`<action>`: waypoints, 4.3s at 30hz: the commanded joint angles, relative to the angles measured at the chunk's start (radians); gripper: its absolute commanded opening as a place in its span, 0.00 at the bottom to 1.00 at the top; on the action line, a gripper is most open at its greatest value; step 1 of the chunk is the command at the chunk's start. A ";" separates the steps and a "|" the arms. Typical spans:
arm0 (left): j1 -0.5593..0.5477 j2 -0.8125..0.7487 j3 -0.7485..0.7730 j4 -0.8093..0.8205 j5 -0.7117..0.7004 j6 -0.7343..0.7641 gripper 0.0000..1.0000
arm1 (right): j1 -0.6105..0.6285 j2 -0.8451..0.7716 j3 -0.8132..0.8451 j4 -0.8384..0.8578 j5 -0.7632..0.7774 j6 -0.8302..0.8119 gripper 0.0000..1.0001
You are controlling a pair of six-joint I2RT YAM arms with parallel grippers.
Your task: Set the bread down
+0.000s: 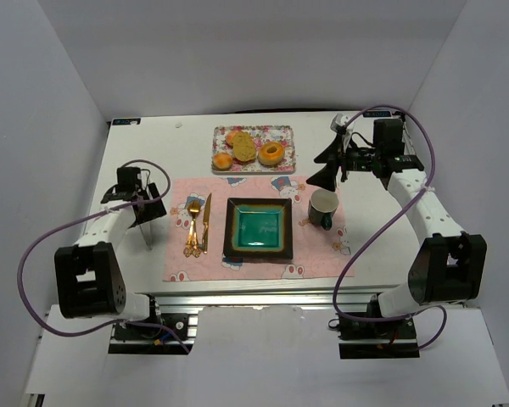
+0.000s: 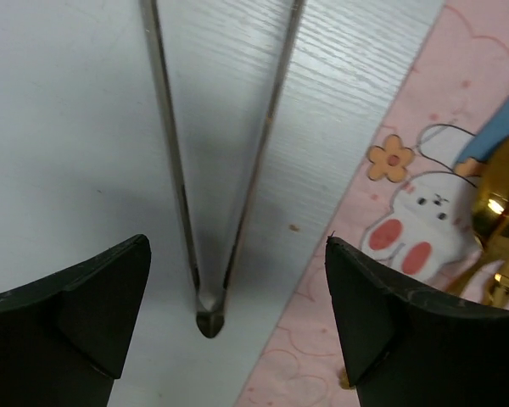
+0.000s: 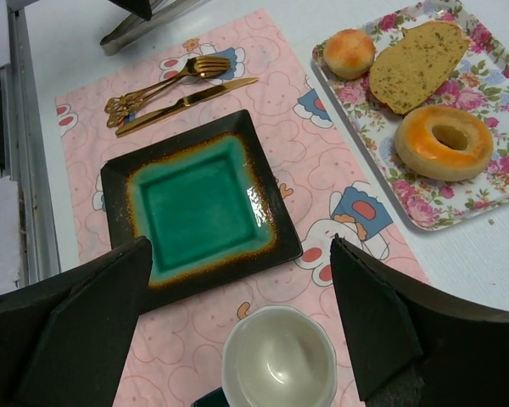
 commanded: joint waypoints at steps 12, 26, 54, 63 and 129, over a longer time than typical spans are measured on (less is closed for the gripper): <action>0.092 0.200 -0.008 0.233 0.031 0.081 0.78 | -0.006 -0.030 -0.012 0.090 -0.016 0.048 0.89; 0.135 0.176 -0.107 0.307 0.117 0.056 0.17 | -0.018 -0.048 -0.009 0.087 -0.008 0.054 0.89; -0.220 0.269 0.479 0.273 0.464 -0.332 0.47 | -0.035 -0.073 -0.066 0.139 -0.026 0.097 0.89; -0.276 0.412 0.597 0.204 0.471 -0.278 0.47 | -0.049 -0.073 -0.074 0.149 -0.029 0.100 0.89; -0.555 -0.240 0.022 -0.069 0.605 -0.518 0.36 | -0.061 -0.063 -0.046 0.124 -0.048 0.103 0.89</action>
